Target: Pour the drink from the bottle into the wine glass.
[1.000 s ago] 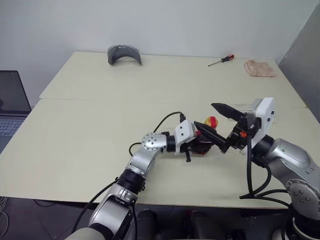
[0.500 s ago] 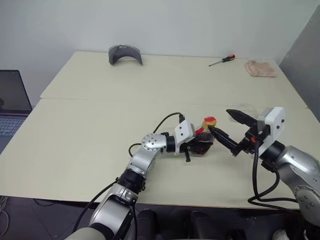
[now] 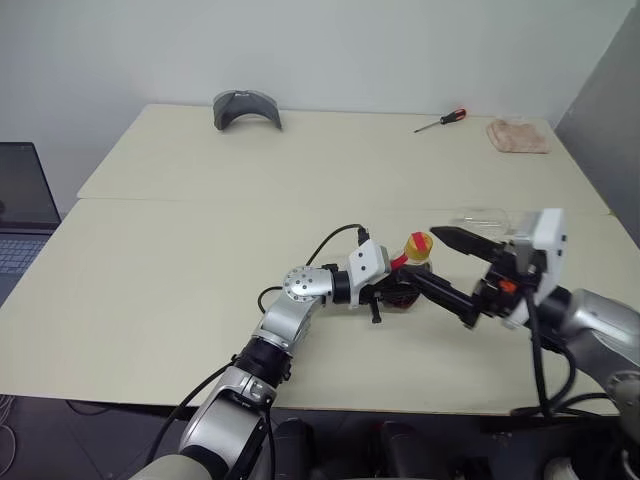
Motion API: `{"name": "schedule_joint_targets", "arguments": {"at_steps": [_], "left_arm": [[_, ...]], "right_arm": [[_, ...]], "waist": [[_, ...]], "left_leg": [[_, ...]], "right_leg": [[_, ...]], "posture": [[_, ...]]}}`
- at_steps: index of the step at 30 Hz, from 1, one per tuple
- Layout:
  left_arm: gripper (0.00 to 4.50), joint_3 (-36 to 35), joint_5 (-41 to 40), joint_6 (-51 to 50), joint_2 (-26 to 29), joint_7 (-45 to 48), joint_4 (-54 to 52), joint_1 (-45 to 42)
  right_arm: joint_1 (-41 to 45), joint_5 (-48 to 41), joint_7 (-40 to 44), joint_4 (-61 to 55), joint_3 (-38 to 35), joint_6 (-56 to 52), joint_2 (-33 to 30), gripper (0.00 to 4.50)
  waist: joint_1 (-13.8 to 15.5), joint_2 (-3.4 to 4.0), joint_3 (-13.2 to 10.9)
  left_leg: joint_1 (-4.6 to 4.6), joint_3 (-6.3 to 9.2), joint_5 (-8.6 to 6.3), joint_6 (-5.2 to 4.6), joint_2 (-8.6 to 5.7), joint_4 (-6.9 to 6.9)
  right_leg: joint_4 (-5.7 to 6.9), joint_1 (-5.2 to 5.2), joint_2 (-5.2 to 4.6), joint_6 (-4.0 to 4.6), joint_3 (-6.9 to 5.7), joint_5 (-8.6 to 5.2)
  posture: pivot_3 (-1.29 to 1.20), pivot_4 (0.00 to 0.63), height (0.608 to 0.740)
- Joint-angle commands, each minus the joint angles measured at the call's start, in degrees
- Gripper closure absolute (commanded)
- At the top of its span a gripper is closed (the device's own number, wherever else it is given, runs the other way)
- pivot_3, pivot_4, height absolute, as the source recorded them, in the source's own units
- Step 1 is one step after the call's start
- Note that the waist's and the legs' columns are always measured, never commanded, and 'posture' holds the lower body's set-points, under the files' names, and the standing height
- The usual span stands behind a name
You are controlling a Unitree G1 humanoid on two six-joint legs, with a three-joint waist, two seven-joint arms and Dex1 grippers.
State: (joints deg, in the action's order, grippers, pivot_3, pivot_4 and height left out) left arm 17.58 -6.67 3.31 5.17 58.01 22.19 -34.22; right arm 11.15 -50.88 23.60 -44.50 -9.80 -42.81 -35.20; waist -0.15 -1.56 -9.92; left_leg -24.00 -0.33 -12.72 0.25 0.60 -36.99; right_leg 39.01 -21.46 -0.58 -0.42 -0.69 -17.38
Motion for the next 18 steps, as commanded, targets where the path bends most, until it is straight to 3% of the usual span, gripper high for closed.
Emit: {"name": "schedule_joint_targets", "arguments": {"at_steps": [1, 9, 18], "left_arm": [[3.73, -0.60, -1.09, 1.32, -0.47, -0.08, -2.45, -1.23], [3.73, -0.63, -0.95, 1.35, -0.04, -0.10, -2.54, -1.08], [3.73, -0.45, -0.87, 1.53, 0.02, -0.05, -2.61, -0.77]], "right_arm": [[2.19, 3.69, -1.97, 0.69, 2.07, 2.43, 1.39, 0.06], [0.39, 11.14, -0.40, 5.22, 1.29, 7.22, 1.54, 0.06], [-5.62, 7.19, 2.26, 4.16, -6.53, 6.02, -1.27, 0.06]], "waist": [[0.04, 0.00, 0.00], [0.18, 0.00, 0.00], [0.16, 0.00, 0.00]], "left_leg": [[-0.01, -0.01, 0.00, 0.00, -0.01, 0.00], [-0.02, -0.02, 0.00, 0.00, -0.05, -0.01], [-0.01, -0.02, 0.00, 0.00, -0.04, 0.00]], "right_leg": [[-0.01, 0.00, -0.01, 0.01, 0.01, 0.00], [-0.02, 0.00, -0.10, 0.25, 0.00, 0.14], [-0.01, 0.01, -0.09, 0.25, -0.01, 0.14]], "posture": [[0.00, 0.150, 0.740], [0.00, 0.150, 0.740], [0.00, 0.150, 0.740]]}}
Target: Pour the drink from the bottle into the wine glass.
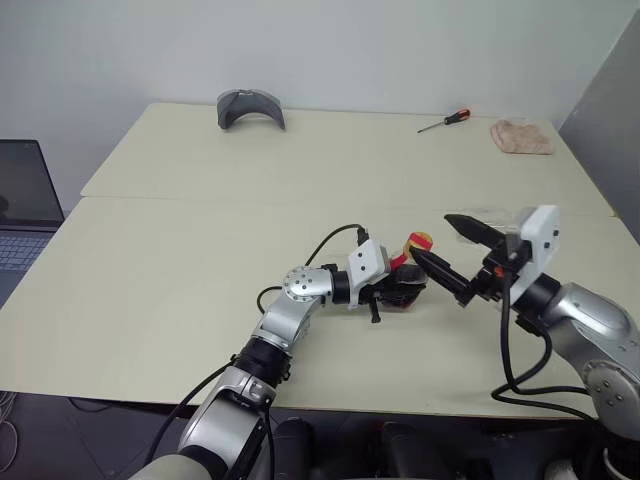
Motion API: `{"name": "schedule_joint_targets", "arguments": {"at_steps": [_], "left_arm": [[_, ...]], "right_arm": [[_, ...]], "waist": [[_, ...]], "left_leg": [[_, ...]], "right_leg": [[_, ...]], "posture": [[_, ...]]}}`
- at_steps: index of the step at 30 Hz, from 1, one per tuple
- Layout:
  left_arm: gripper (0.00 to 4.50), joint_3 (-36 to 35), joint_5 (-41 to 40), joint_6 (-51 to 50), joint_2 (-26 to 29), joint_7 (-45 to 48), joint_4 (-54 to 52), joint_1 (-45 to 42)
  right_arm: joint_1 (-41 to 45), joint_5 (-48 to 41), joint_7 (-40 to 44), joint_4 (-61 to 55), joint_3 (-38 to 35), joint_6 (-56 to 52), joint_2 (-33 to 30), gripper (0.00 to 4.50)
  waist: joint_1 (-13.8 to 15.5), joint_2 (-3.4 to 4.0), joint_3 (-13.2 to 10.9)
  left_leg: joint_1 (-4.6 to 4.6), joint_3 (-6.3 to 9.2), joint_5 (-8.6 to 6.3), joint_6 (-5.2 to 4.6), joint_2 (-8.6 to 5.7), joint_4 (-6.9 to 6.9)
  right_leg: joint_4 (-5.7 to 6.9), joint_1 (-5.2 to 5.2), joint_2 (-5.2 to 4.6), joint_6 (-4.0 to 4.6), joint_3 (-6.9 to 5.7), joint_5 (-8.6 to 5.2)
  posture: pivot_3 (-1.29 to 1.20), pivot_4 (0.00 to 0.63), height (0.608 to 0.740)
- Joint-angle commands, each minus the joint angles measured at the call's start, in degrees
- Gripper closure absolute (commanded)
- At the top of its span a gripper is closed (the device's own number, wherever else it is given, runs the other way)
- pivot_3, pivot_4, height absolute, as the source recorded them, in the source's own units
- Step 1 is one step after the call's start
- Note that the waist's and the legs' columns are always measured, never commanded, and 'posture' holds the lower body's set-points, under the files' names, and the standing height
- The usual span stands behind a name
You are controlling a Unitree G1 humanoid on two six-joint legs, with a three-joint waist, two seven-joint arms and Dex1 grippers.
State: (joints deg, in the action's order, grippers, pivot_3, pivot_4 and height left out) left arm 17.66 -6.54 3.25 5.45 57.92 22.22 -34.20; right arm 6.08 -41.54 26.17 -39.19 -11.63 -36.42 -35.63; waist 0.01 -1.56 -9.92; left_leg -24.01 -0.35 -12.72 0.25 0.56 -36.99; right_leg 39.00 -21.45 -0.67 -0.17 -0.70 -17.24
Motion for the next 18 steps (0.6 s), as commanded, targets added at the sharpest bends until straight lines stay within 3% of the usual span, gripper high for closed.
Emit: {"name": "schedule_joint_targets", "arguments": {"at_steps": [1, 9, 13, 18], "left_arm": [[3.73, -0.51, -1.00, 1.60, -0.23, 0.06, -2.67, -0.78], [3.74, -0.51, -1.15, 1.84, -0.05, 0.37, -2.53, -0.72], [3.74, -0.38, -1.15, 2.03, -0.18, 0.41, -2.44, -0.79], [3.74, -0.23, -1.01, 2.29, -0.37, 0.45, -2.10, -1.11]], "right_arm": [[-1.11, -3.97, -0.31, -1.52, -5.97, -1.11, -1.11, 0.06], [-7.37, -19.20, 2.66, -4.96, -12.77, -8.46, -8.31, 0.06], [-2.31, -19.79, -1.95, -6.18, -8.10, -8.51, -7.90, 0.06], [4.03, -14.10, -7.68, -5.09, -0.61, -8.37, -4.69, 0.06]], "waist": [[0.00, 0.00, 0.00], [-0.05, 0.00, 0.00], [-0.28, -0.01, 0.00], [-0.11, -0.01, -0.01]], "left_leg": [[0.00, 0.00, 0.00, 0.00, 0.00, 0.00], [0.02, -0.01, 0.00, 0.00, 0.01, 0.00], [0.03, -0.01, 0.00, 0.00, 0.04, 0.00], [0.01, 0.01, 0.00, 0.00, 0.04, 0.01]], "right_leg": [[0.00, 0.00, 0.00, 0.00, 0.00, 0.00], [0.00, 0.02, 0.01, 0.00, 0.01, 0.00], [0.00, 0.02, 0.06, -0.21, 0.03, -0.12], [-0.01, 0.00, 0.10, -0.26, 0.03, -0.15]], "posture": [[0.00, 0.150, 0.740], [0.00, 0.150, 0.740], [0.00, 0.150, 0.740], [0.00, 0.150, 0.740]]}}
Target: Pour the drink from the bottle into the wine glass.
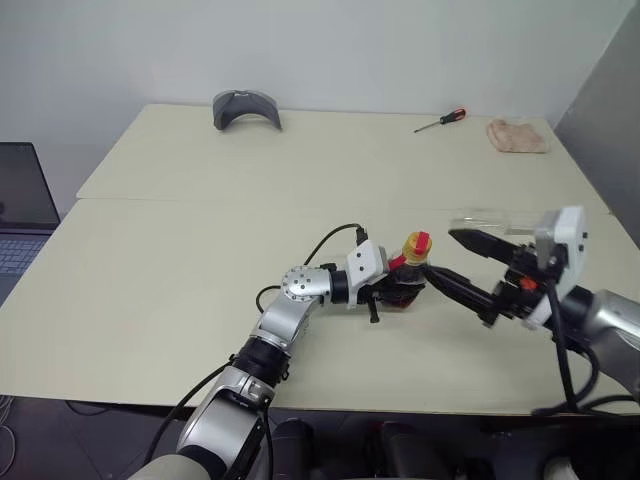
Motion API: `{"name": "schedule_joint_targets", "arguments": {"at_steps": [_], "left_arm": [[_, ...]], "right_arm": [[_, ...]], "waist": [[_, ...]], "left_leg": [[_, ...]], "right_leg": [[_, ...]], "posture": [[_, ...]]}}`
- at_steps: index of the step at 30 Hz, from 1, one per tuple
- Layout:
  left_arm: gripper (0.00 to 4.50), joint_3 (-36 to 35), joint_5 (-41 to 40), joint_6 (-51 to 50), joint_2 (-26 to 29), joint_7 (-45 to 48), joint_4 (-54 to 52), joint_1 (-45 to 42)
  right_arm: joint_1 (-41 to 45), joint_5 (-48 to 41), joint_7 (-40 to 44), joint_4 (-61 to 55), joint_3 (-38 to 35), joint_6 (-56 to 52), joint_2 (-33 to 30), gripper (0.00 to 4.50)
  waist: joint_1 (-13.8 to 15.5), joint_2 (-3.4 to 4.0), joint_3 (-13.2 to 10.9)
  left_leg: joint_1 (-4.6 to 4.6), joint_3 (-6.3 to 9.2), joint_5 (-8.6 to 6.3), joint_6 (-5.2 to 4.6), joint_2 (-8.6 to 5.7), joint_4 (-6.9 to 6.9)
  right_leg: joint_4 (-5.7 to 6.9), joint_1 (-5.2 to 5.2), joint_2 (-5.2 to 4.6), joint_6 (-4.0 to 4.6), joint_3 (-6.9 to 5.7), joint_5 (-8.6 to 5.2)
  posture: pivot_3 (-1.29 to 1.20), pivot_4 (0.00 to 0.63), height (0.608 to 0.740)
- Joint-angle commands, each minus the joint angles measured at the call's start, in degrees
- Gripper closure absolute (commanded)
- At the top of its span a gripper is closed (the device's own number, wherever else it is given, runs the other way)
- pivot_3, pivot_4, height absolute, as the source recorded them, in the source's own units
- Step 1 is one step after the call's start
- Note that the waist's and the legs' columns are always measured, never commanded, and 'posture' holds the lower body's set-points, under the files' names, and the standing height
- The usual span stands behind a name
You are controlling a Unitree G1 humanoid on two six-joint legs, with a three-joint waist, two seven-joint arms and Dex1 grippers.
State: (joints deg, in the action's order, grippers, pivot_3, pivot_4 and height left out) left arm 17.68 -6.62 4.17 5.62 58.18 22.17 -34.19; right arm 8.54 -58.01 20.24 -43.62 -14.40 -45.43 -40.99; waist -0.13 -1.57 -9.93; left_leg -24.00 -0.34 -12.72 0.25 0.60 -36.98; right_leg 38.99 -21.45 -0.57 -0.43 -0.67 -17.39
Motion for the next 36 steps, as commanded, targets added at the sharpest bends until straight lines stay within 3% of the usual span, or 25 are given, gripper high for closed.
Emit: {"name": "schedule_joint_targets", "arguments": {"at_steps": [1, 9, 12, 20, 25, 29, 32, 36], "left_arm": [[3.74, -0.27, -0.93, 1.35, -0.55, 0.21, -2.05, -1.14], [3.74, -0.30, -0.90, 1.08, -0.33, 0.13, -2.41, -0.98], [3.74, -0.32, -0.84, 1.02, -0.27, -0.01, -2.52, -0.89], [3.74, -0.33, -0.81, 1.03, -0.17, -0.09, -2.56, -0.79], [3.74, -0.29, -0.85, 1.00, -0.09, -0.10, -2.71, -0.68], [3.74, -0.15, -0.78, 0.92, -0.16, -0.18, -3.15, -0.30], [3.74, -0.15, -0.80, 0.84, -0.14, -0.20, -3.31, -0.14], [3.74, -0.05, -0.90, 0.74, -0.01, -0.31, -3.61, 0.10]], "right_arm": [[2.26, 3.11, -2.05, -0.47, 3.15, 0.78, 1.06, 0.06], [2.98, 8.03, -0.45, 1.73, 5.93, 3.37, 3.34, 0.06], [2.65, 9.03, 0.06, 2.07, 6.21, 4.40, 4.47, 0.60], [1.72, 9.65, 0.99, 1.87, 5.94, 5.54, 6.69, 3.25], [1.92, 5.83, -0.86, 2.19, 4.50, 4.83, 10.22, 3.26], [2.65, -2.62, -5.91, 2.81, 2.64, 3.73, 14.94, 3.26], [3.26, -6.92, -8.60, 2.51, 2.13, 3.12, 15.70, 3.28], [3.42, -6.06, -9.74, 1.59, 2.22, 3.26, 13.14, 3.29]], "waist": [[0.04, 0.00, 0.00], [0.12, 0.00, 0.00], [0.10, 0.00, 0.00], [0.08, 0.00, 0.00], [0.07, 0.00, 0.00], [0.06, 0.01, 0.00], [0.04, 0.01, 0.01], [0.04, 0.01, 0.01]], "left_leg": [[-0.02, 0.00, 0.00, 0.00, 0.00, -0.01], [-0.04, -0.01, 0.00, 0.00, -0.02, -0.04], [-0.03, 0.00, 0.00, 0.00, -0.01, -0.02], [-0.03, 0.00, 0.00, 0.00, -0.01, -0.02], [-0.02, 0.01, 0.00, 0.00, -0.01, -0.02], [-0.02, 0.02, 0.00, 0.00, 0.00, -0.02], [-0.03, 0.00, 0.00, 0.00, -0.01, -0.02], [-0.02, 0.00, 0.00, 0.00, -0.01, -0.02]], "right_leg": [[-0.01, -0.01, 0.00, 0.00, 0.00, 0.00], [0.00, -0.01, -0.06, 0.06, 0.00, 0.04], [0.00, -0.02, -0.05, 0.24, -0.01, 0.14], [0.00, -0.02, -0.05, 0.24, -0.01, 0.14], [0.01, -0.01, -0.05, 0.25, -0.01, 0.15], [0.01, -0.01, -0.05, 0.26, -0.02, 0.15], [0.02, -0.01, -0.06, 0.26, -0.01, 0.16], [0.01, -0.01, -0.06, 0.26, -0.01, 0.15]], "posture": [[0.00, 0.150, 0.740], [0.00, 0.150, 0.740], [0.00, 0.150, 0.740], [0.00, 0.150, 0.740], [0.00, 0.150, 0.740], [0.00, 0.150, 0.740], [0.00, 0.150, 0.740], [0.00, 0.150, 0.740]]}}
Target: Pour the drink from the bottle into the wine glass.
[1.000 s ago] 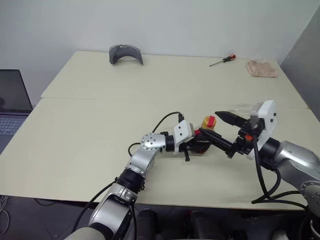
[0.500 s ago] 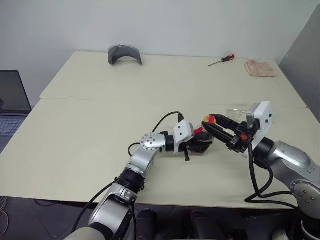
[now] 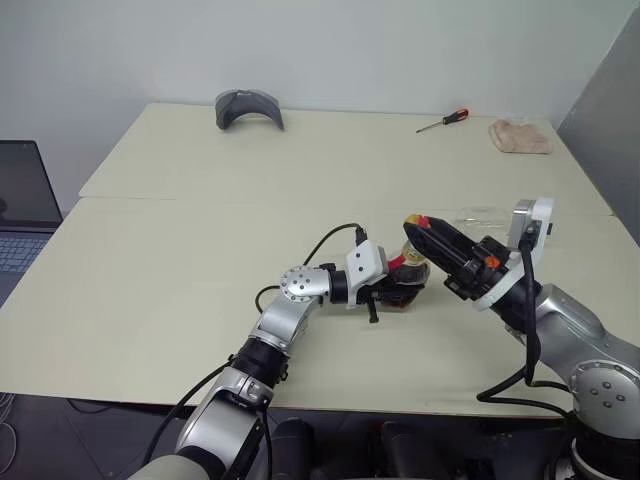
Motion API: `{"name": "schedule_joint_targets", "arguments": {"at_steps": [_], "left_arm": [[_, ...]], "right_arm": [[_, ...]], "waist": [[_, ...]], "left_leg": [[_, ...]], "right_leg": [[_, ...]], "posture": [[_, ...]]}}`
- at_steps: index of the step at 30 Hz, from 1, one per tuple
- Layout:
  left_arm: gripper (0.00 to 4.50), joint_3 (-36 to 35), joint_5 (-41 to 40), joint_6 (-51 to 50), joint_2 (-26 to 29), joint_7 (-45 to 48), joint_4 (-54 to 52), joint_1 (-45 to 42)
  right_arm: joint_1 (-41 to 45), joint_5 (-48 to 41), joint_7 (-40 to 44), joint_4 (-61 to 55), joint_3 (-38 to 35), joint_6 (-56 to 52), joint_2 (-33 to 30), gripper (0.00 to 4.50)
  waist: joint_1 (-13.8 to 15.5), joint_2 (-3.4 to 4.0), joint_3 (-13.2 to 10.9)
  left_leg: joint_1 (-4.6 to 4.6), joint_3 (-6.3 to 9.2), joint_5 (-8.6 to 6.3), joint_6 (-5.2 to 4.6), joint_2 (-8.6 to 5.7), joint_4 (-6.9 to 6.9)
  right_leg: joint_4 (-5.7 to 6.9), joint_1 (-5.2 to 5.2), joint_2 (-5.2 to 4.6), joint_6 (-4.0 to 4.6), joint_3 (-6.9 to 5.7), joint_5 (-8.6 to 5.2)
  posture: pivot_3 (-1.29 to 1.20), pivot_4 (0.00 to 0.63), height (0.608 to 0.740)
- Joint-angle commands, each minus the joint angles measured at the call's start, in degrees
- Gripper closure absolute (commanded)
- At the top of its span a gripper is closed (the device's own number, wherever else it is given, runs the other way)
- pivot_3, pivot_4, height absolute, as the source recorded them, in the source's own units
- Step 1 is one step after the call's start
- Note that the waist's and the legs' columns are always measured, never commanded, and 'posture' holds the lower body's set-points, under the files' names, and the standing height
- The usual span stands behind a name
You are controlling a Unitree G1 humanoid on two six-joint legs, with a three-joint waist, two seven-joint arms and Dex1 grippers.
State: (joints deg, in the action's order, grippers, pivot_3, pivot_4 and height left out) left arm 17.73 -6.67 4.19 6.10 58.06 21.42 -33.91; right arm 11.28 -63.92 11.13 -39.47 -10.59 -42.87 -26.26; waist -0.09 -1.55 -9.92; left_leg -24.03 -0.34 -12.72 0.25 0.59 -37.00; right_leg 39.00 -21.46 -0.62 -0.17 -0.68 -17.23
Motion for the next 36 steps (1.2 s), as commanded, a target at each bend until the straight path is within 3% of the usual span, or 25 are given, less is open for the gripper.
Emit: {"name": "schedule_joint_targets", "arguments": {"at_steps": [1, 5, 10, 15, 24, 33, 36], "left_arm": [[3.74, -0.08, -0.84, 0.73, -0.48, -0.21, -2.91, -0.14], [3.74, -0.29, -0.99, 0.52, -0.48, -0.53, -3.47, 0.16], [3.74, -0.39, -1.47, 0.05, -0.67, -0.48, -4.28, 0.47], [3.74, 0.40, -3.46, -1.24, -1.68, 1.86, -6.82, 0.58], [3.74, 0.50, -4.00, -1.90, -1.58, 2.95, -7.36, 0.07], [3.74, 0.20, -3.89, -2.13, -1.03, 3.05, -8.19, 0.51], [3.74, -0.02, -3.80, -2.20, -0.90, 2.65, -8.25, 0.35]], "right_arm": [[0.54, 1.32, -0.18, -2.87, -1.50, 0.86, -2.84, 3.29], [-5.29, 10.61, 2.64, -2.85, -6.19, 3.92, -9.65, 3.29], [-16.65, 21.58, 7.92, -0.70, -10.16, 9.86, -13.30, 3.29], [-27.11, 32.45, 6.45, 10.37, -10.47, 16.83, -7.44, 3.29], [-25.32, 41.22, 3.16, 21.71, -9.73, 22.46, 0.57, 3.29], [-25.07, 39.13, 6.89, 23.13, -10.46, 19.15, 1.35, 0.21], [-26.04, 38.13, 7.77, 22.23, -11.86, 18.28, 0.87, 0.02]], "waist": [[0.00, 0.00, 0.00], [0.18, 0.00, 0.00], [0.32, 0.00, 0.00], [0.23, 0.01, 0.02], [-0.10, 0.28, 0.16], [0.00, 0.32, 0.18], [0.03, 0.32, 0.19]], "left_leg": [[0.00, 0.00, 0.00, 0.00, 0.00, 0.00], [-0.01, -0.01, 0.00, 0.00, -0.01, 0.00], [-0.02, -0.02, 0.00, 0.00, -0.01, 0.00], [0.03, -0.03, 0.00, 0.00, 0.00, 0.02], [0.14, -0.12, 0.00, 0.00, 0.05, 0.04], [0.12, -0.13, 0.00, 0.00, 0.04, 0.04], [0.13, -0.12, 0.00, 0.00, 0.04, 0.04]], "right_leg": [[0.00, 0.00, 0.00, 0.00, 0.00, 0.00], [-0.02, 0.00, 0.00, -0.01, -0.01, -0.01], [-0.05, 0.01, 0.01, -0.02, 0.01, -0.01], [-0.02, 0.03, 0.02, -0.26, 0.01, -0.16], [0.03, 0.02, 0.12, -0.28, 0.13, -0.17], [0.01, 0.03, 0.11, -0.27, 0.13, -0.16], [0.01, 0.04, 0.11, -0.27, 0.13, -0.16]], "posture": [[0.00, 0.150, 0.740], [0.00, 0.150, 0.740], [0.00, 0.150, 0.740], [0.00, 0.150, 0.740], [0.00, 0.150, 0.740], [0.00, 0.150, 0.740], [0.00, 0.150, 0.740]]}}
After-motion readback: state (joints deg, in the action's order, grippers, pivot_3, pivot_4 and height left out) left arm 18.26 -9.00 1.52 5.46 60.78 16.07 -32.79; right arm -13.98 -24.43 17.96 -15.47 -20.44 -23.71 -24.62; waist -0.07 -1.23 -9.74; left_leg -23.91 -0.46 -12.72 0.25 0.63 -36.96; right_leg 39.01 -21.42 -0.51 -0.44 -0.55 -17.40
